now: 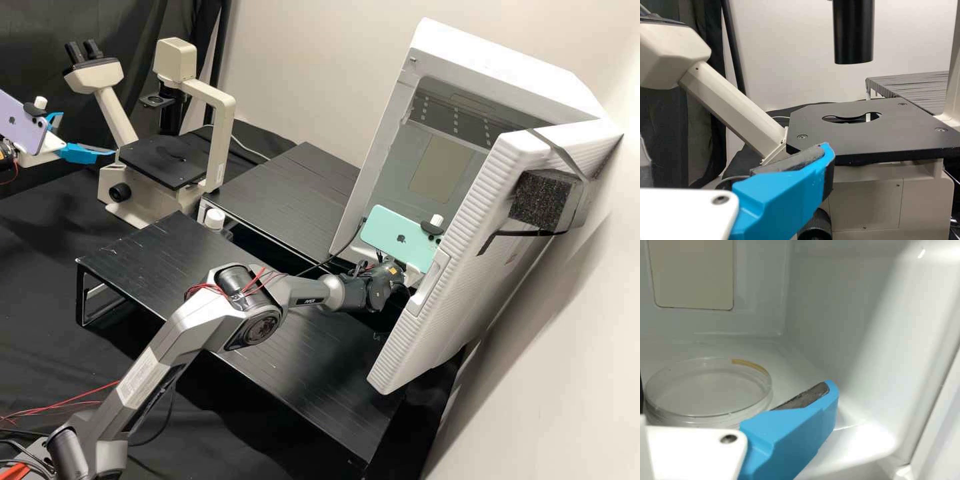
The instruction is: Take out the petri dish and place it under the microscope.
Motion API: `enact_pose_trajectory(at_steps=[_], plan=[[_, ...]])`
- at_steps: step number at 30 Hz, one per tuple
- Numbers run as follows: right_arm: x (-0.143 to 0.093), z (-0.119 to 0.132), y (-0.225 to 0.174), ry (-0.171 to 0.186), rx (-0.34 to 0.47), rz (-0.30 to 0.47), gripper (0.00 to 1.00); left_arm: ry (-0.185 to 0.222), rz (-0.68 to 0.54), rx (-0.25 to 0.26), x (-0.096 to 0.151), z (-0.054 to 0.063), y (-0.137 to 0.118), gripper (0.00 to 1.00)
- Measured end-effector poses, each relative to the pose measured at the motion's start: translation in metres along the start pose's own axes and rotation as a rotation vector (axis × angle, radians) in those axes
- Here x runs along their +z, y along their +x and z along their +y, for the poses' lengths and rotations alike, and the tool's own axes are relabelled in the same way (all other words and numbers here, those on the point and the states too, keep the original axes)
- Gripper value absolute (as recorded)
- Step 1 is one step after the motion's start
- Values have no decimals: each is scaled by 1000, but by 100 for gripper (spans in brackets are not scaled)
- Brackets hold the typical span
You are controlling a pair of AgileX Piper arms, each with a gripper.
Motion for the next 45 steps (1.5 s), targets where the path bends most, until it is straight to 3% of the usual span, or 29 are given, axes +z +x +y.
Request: enact_pose_trajectory(at_steps=[12, 20, 21, 45], plan=[[-9, -11, 7, 37, -8, 9, 100, 0, 0, 0, 0, 0, 0, 100], [-15, -12, 10, 35, -11, 3, 100, 0, 0, 0, 0, 0, 0, 100], [-14, -12, 11, 35, -9, 4, 0, 0, 0, 0, 0, 0, 0, 100], [-12, -28, 19, 40, -34, 13, 0, 0, 0, 0, 0, 0, 0, 100]])
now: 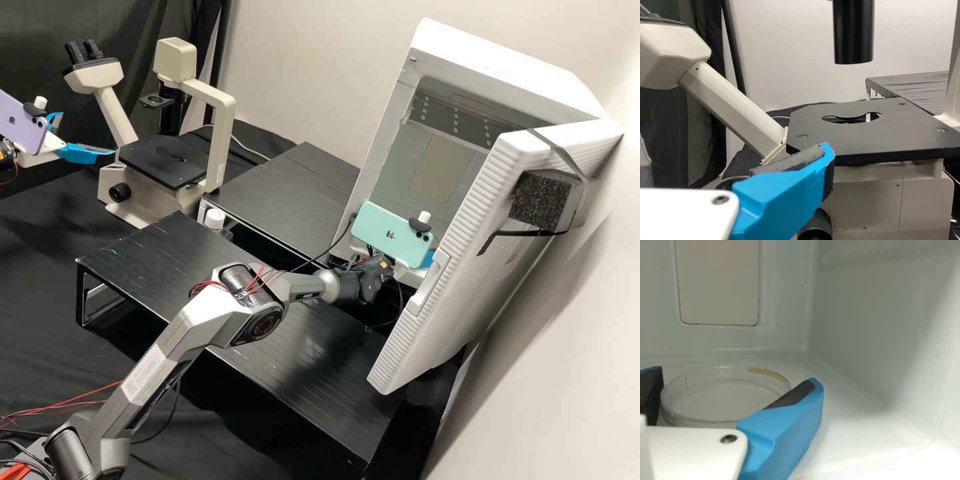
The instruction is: Take out the petri dish and place it under the microscope.
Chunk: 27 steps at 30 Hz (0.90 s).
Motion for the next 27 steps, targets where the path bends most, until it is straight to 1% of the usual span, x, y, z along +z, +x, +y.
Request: enact_pose_trajectory(at_steps=[19, 27], plan=[[0, 0, 0, 0, 0, 0, 0, 0, 0, 0, 0, 0, 0, 100], [0, -2, -1, 2, -3, 16, 0, 0, 0, 0, 0, 0, 0, 100]])
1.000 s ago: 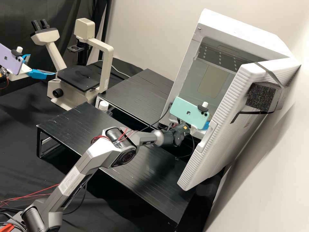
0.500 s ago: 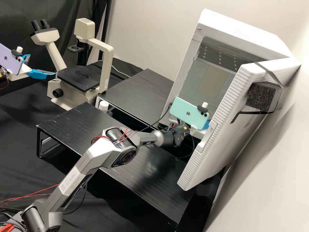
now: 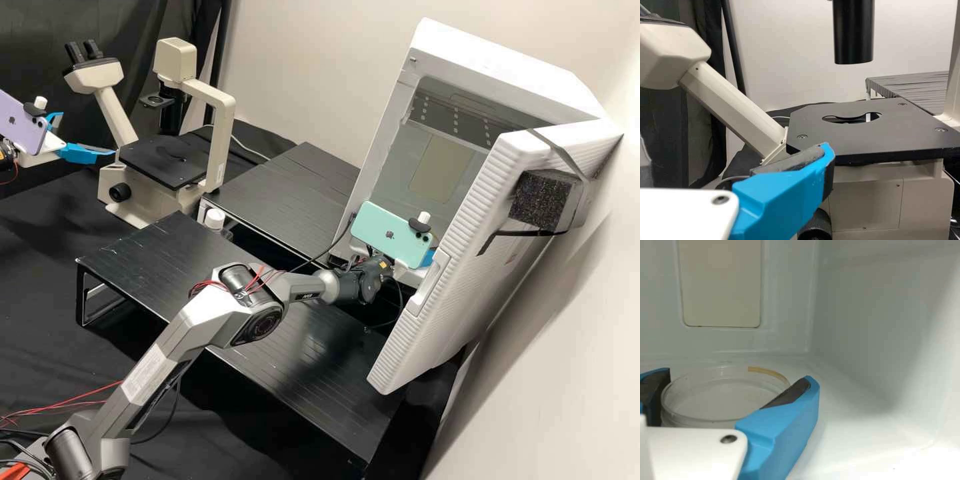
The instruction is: Take out the petri dish and place it under the microscope.
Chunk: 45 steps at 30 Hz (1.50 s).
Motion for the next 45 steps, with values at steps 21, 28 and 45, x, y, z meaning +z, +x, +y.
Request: enact_pose_trajectory(at_steps=[21, 28, 45], plan=[[-5, 39, -78, 14, 56, 52, 0, 0, 0, 0, 0, 0, 0, 100], [-1, 20, -123, 48, 17, 99, 0, 0, 0, 0, 0, 0, 0, 100], [-88, -59, -262, 76, -115, 537, 0, 0, 0, 0, 0, 0, 0, 100]])
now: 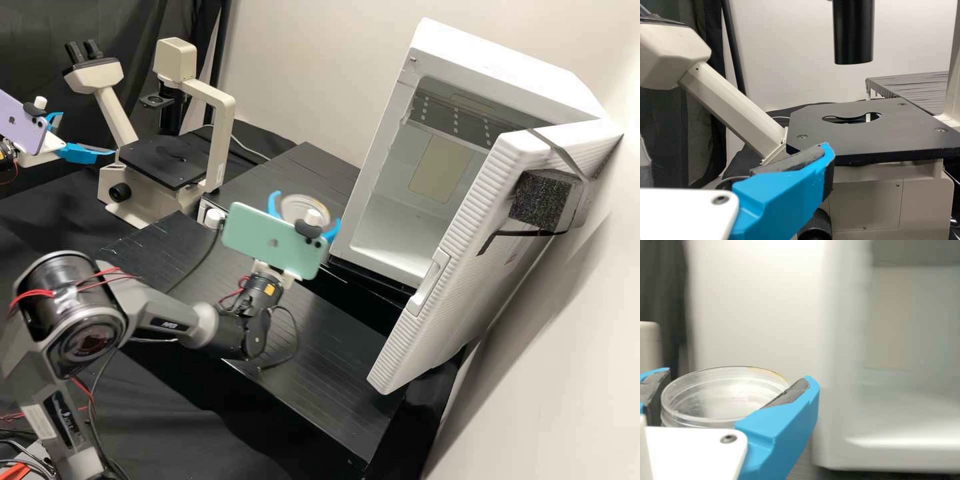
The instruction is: Take out the petri dish and place it under the microscope.
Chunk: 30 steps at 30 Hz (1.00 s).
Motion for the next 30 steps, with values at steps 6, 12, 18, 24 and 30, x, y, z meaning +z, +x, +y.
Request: enact_pose_trajectory(at_steps=[6, 12, 18, 24, 30], plan=[[-37, -39, 10, -16, -83, 115, 0, 0, 0, 0, 0, 0, 0, 100], [-61, -80, 28, -13, -140, 147, 0, 0, 0, 0, 0, 0, 0, 100], [-73, -117, 50, -37, -211, 125, 0, 0, 0, 0, 0, 0, 0, 100], [-83, -149, 84, -19, -237, 100, 0, 0, 0, 0, 0, 0, 0, 100], [-85, -181, 114, 0, -278, 52, 0, 0, 0, 0, 0, 0, 0, 100]])
